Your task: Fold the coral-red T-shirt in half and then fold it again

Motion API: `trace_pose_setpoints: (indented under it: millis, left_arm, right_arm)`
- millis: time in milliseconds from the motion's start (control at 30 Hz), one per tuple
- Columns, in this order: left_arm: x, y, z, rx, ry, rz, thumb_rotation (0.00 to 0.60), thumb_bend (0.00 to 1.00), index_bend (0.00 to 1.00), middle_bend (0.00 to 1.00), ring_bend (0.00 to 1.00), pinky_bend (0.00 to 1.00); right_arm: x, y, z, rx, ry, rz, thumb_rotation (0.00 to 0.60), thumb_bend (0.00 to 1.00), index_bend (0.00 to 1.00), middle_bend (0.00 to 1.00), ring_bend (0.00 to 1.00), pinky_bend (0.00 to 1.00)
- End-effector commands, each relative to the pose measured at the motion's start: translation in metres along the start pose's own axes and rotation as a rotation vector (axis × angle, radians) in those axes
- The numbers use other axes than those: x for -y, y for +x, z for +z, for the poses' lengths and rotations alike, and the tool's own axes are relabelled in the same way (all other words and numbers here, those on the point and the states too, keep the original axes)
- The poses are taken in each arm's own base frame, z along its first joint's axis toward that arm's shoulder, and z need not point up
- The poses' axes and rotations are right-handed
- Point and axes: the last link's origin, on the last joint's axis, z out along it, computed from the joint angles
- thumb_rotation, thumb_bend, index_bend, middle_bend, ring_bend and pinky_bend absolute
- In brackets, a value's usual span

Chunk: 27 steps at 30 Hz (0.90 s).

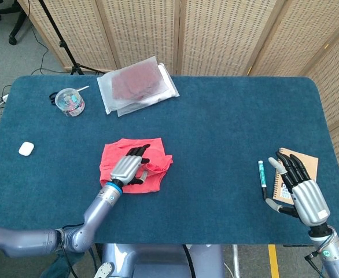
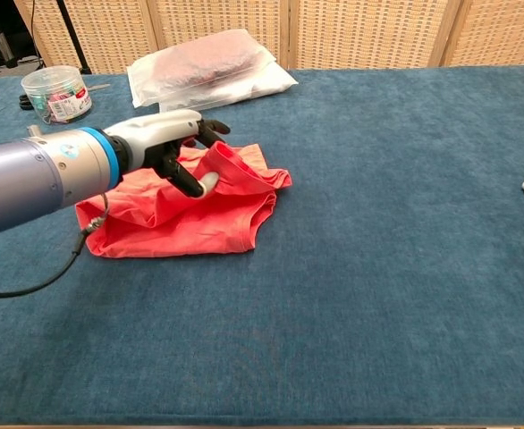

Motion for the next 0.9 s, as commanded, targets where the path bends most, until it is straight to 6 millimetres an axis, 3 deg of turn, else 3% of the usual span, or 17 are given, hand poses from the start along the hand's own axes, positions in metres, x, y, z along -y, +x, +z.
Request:
trace_pose_setpoints:
  millis: [33,500,733,800,900]
  left_arm:
    - [-0.005,-0.004,0.0,0.011,-0.004,-0.016,0.6,0.56,0.69,0.0,0.0,0.0]
    - [-0.018,-0.024,-0.003,0.044,-0.018,-0.029,0.6,0.55,0.69,0.0,0.0,0.0]
    - [-0.02,-0.033,-0.006,0.044,-0.03,-0.001,0.6,0.48,0.67,0.0,0.0,0.0]
    - [-0.02,-0.034,-0.007,0.045,-0.034,0.008,0.6,0.44,0.54,0.0,0.0,0.0]
    - [-0.018,-0.035,-0.008,0.048,-0.04,0.016,0.6,0.34,0.14,0.0,0.0,0.0]
  right_arm:
    - [0.0,0.0,0.0,-0.001,-0.001,0.001,0.6,0.0,0.0,0.0,0.0,0.0]
    - [0.0,0.001,0.0,-0.001,-0.003,0.002,0.6,0.0,0.0,0.0,0.0,0.0]
    - [0.0,0.002,-0.001,0.0,-0.002,0.001,0.6,0.0,0.0,0.0,0.0,0.0]
    - [0.0,0.002,-0.001,0.0,-0.002,0.001,0.6,0.0,0.0,0.0,0.0,0.0]
    - [0.0,0.002,-0.001,0.001,-0.002,0.001,0.6,0.0,0.0,0.0,0.0,0.0]
